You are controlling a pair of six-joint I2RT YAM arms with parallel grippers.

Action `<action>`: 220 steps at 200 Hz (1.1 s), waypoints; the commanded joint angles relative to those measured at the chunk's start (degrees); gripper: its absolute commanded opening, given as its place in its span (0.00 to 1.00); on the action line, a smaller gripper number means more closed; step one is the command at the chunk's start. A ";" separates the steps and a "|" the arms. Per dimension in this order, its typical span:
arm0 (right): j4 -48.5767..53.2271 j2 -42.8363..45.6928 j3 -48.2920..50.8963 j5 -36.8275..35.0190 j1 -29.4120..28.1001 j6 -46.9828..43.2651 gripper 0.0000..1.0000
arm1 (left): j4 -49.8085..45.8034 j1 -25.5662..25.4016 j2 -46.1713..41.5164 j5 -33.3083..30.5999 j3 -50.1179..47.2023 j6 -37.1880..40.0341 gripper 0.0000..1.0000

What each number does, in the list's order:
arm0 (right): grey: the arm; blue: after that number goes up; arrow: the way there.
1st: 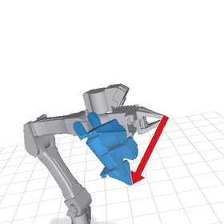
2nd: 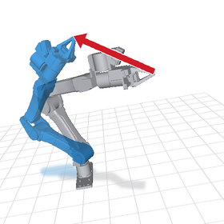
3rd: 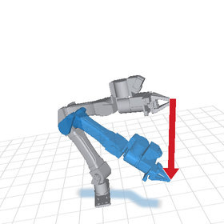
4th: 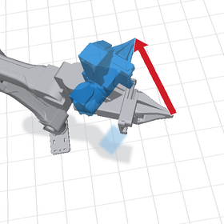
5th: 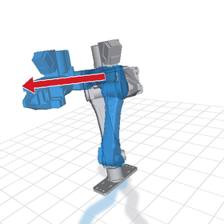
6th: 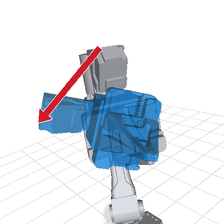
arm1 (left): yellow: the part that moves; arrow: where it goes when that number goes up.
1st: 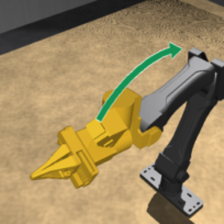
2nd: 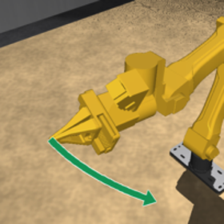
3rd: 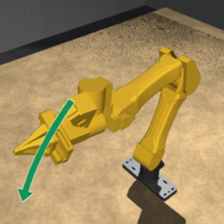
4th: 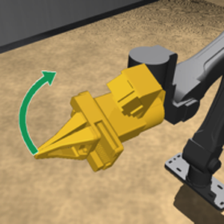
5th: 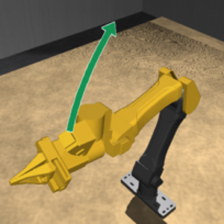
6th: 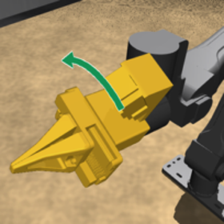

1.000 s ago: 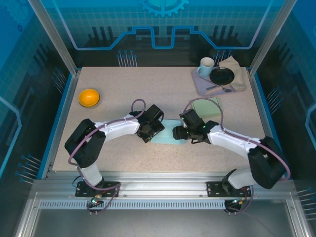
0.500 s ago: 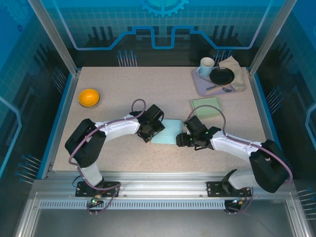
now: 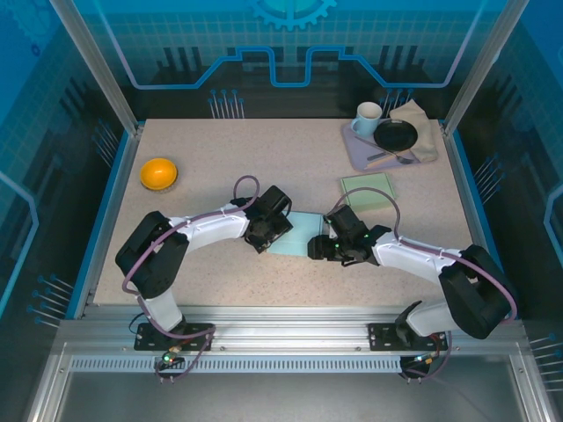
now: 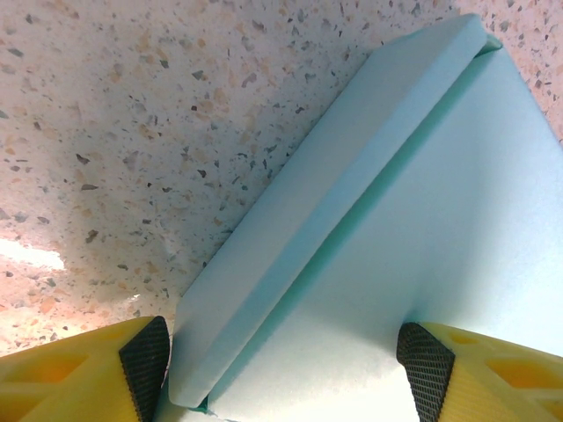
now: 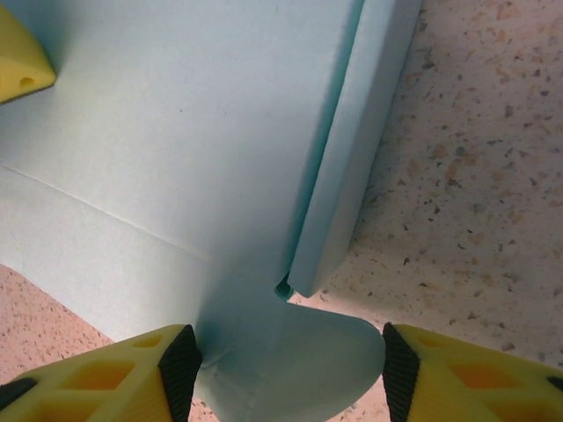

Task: Fold the paper box

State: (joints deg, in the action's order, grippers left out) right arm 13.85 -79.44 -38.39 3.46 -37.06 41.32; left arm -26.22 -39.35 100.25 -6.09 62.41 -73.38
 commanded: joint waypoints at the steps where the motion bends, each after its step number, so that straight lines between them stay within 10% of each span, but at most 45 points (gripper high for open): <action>1: 3.82 1.13 -2.30 0.84 -0.03 -1.86 0.60 | -2.70 0.27 2.52 -0.87 -1.33 -0.48 0.74; 53: 12.56 5.89 -4.83 -7.17 -0.26 -4.43 0.61 | -2.64 0.33 2.69 -1.03 -1.50 -0.36 0.74; 220: -0.24 -1.41 -3.27 4.14 -1.25 1.99 0.57 | -2.17 0.24 3.09 -0.89 -1.81 -0.45 0.74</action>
State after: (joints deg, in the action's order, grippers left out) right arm 16.60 -79.64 -42.11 3.90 -37.85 41.23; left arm -25.50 -39.35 100.47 -6.17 62.41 -73.58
